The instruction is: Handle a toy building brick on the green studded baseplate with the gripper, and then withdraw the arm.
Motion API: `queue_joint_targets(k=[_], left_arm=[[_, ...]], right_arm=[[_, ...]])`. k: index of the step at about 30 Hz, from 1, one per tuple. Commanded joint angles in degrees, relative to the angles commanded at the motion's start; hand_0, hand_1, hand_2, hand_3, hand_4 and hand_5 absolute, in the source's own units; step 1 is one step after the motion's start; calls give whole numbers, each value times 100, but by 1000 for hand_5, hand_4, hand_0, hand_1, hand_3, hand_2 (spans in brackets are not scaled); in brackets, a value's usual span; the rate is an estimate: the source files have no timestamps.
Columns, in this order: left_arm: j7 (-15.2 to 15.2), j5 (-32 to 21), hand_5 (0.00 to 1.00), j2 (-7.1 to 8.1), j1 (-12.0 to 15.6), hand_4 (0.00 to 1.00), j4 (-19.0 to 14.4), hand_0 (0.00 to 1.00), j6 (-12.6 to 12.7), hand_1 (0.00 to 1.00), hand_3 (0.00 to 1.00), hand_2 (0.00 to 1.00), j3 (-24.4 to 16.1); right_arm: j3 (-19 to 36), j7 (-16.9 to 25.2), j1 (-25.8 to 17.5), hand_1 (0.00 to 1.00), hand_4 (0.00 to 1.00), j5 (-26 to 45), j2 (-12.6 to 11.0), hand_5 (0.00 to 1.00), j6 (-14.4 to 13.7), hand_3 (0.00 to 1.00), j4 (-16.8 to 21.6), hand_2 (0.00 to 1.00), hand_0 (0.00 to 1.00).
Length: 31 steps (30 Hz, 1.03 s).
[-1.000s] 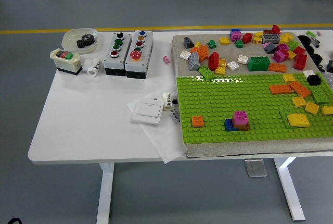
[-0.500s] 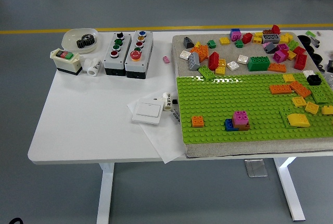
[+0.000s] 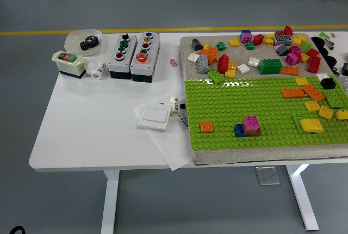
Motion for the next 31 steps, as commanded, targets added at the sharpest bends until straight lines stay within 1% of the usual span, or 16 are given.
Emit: queue_joint_targets(k=[1,10,12,13,19,24,25,31], left_arm=[[-1,-13,598,-1,-2,660,1,728,6,737,597,725,6],[-49,-100,598,-22,-8,660,-1,727,95,738,596,726,102],[-53,-80,598,-25,-7,660,0,727,111,738,596,726,93],[-55,-82,598,-29,-7,659,4,725,125,736,596,726,93],[-74,-67,600,-34,8,659,14,725,176,731,596,722,97],[-77,-62,600,-29,14,659,22,725,188,731,596,722,81],[-71,-51,601,-25,16,659,22,725,186,730,596,724,70],[-39,74,601,15,35,659,19,725,119,730,596,724,-2]], right_arm=[[-7,-9,2,876,998,17,-3,998,4,925,-1,906,998],[-14,-93,55,873,998,82,-38,998,8,919,15,896,998],[2,-110,80,873,998,93,-36,998,-35,919,-7,896,998],[22,-102,96,862,998,107,-40,998,-76,907,-17,874,978],[6,-77,179,858,998,81,-48,998,-154,907,-11,869,972],[-11,-13,167,858,998,48,-51,998,-220,907,-16,869,972],[-55,-26,164,817,998,116,-62,980,-190,909,-40,839,902],[-128,52,150,817,998,196,-74,980,-204,909,-137,839,902]])
